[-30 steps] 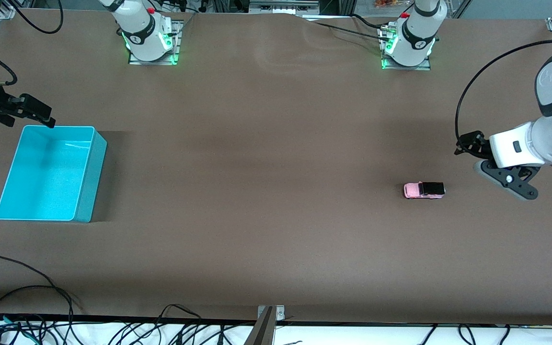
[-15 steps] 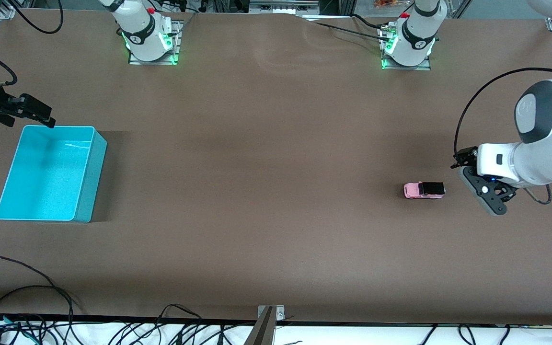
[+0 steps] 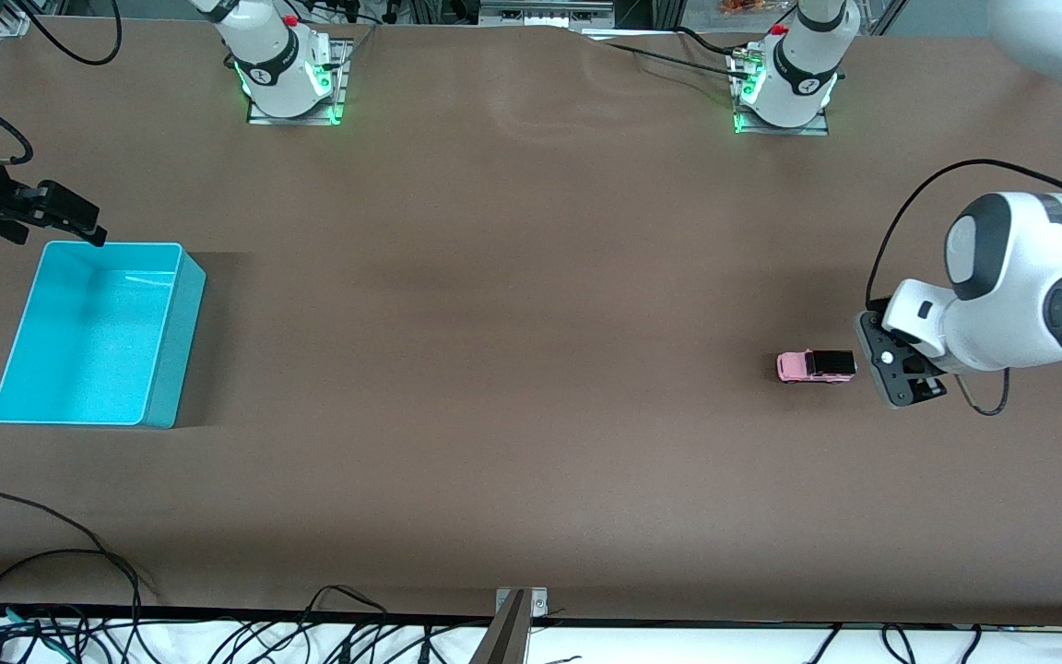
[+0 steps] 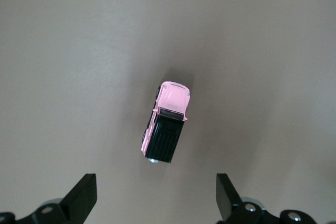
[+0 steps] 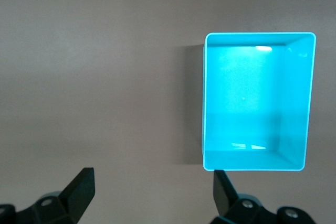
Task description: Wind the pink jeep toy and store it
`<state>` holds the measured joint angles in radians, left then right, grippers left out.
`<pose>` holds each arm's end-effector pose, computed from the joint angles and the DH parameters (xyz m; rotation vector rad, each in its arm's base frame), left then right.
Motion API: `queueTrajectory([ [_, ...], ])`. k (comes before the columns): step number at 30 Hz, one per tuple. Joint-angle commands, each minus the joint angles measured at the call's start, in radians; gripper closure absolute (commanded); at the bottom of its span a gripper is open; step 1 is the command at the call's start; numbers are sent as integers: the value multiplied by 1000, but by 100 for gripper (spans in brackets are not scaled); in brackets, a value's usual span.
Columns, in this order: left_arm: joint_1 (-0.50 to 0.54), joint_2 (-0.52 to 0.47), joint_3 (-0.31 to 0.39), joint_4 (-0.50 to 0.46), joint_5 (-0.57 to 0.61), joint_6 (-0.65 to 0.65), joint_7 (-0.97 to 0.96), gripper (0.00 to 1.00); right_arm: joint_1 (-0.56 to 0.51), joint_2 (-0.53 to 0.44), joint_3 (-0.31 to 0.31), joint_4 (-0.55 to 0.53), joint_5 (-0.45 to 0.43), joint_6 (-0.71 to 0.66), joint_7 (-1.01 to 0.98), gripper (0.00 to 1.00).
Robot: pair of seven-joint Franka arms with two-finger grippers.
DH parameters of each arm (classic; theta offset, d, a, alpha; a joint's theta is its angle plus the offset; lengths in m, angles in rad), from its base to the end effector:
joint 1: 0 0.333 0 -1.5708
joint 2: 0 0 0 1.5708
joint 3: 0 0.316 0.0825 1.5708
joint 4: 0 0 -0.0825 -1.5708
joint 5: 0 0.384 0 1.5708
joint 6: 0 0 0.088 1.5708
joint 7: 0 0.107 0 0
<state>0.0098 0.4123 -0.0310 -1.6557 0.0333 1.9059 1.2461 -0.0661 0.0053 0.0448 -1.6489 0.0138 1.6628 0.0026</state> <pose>0.6486 -0.0093 0.3591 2.4515 -1.8237 -0.2185 0.5625 -0.0107 0.5926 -3.1274 0.0393 -0.0137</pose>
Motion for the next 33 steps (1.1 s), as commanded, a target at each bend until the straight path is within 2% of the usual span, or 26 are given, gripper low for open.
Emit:
queueTrajectory([
  [1,9,-21,-4,-127,20,145,125,0,2,9,0,24,-12,-14,0,0],
  [9,12,-12,-4,-214,34,291,165,0,2,9,0,24,-12,-12,0,0],
  [18,-13,-10,-4,-216,59,259,165,0,2,9,0,24,-12,-12,2,0],
  [33,-11,66,-4,-210,83,268,173,0,3,9,0,24,-11,-12,2,0],
])
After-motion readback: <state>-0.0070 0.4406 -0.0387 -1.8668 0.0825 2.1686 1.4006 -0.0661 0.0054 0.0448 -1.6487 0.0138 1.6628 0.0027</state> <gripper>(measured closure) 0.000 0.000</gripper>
